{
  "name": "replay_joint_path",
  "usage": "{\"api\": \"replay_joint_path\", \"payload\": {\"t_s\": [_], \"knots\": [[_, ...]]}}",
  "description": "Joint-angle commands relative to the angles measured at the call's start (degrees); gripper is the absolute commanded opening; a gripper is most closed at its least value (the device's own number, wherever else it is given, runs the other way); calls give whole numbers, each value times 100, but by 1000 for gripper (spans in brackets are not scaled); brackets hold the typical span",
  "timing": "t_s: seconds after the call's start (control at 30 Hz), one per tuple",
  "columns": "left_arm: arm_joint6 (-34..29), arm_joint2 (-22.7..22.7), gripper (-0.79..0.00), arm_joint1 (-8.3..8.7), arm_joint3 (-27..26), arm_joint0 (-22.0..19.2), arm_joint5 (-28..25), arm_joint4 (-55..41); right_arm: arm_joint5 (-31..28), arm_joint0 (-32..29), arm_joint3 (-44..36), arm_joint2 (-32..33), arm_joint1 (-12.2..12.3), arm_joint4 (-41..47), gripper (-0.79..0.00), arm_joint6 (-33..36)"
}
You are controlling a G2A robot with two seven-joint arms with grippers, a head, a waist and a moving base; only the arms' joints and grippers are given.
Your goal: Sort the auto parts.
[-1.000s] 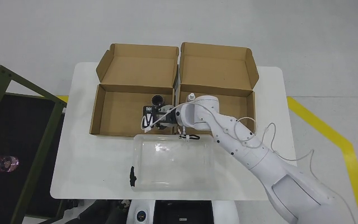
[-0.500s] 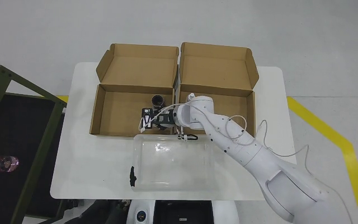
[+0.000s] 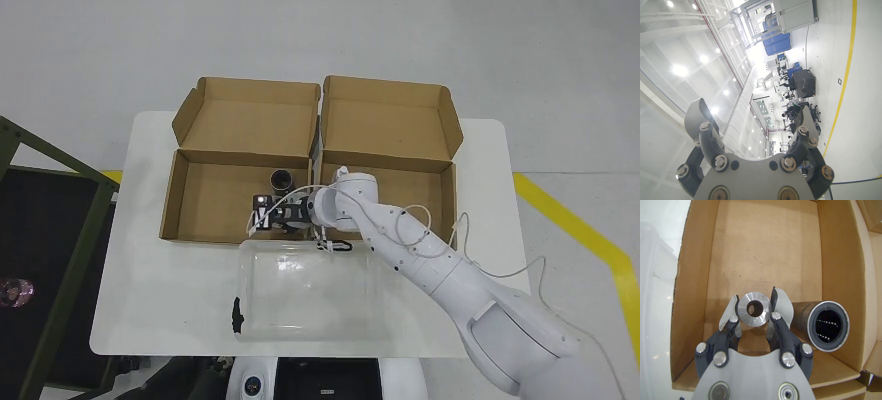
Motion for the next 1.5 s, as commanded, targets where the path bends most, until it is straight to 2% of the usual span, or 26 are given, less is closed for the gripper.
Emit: {"api": "replay_joint_path", "payload": {"t_s": [0.0,0.33,0.6,0.83,1.07,1.47], "knots": [[0,0,0,0,0,0,0,0,-2,-5,-55,55,3,13,-443,-46],[0,0,0,0,0,0,0,0,-91,-132,-672,475,121,66,-440,-158],[0,0,0,0,0,0,0,0,-210,-585,-1665,1069,358,117,-437,-70],[0,0,0,0,0,0,0,0,-362,-1360,-2709,1683,630,37,-431,-37],[0,0,0,0,0,0,0,0,-427,-2259,-3603,2356,895,-300,-440,-413],[0,0,0,0,0,0,0,0,-558,-3782,-4746,3639,1291,-866,-403,-952]]}}
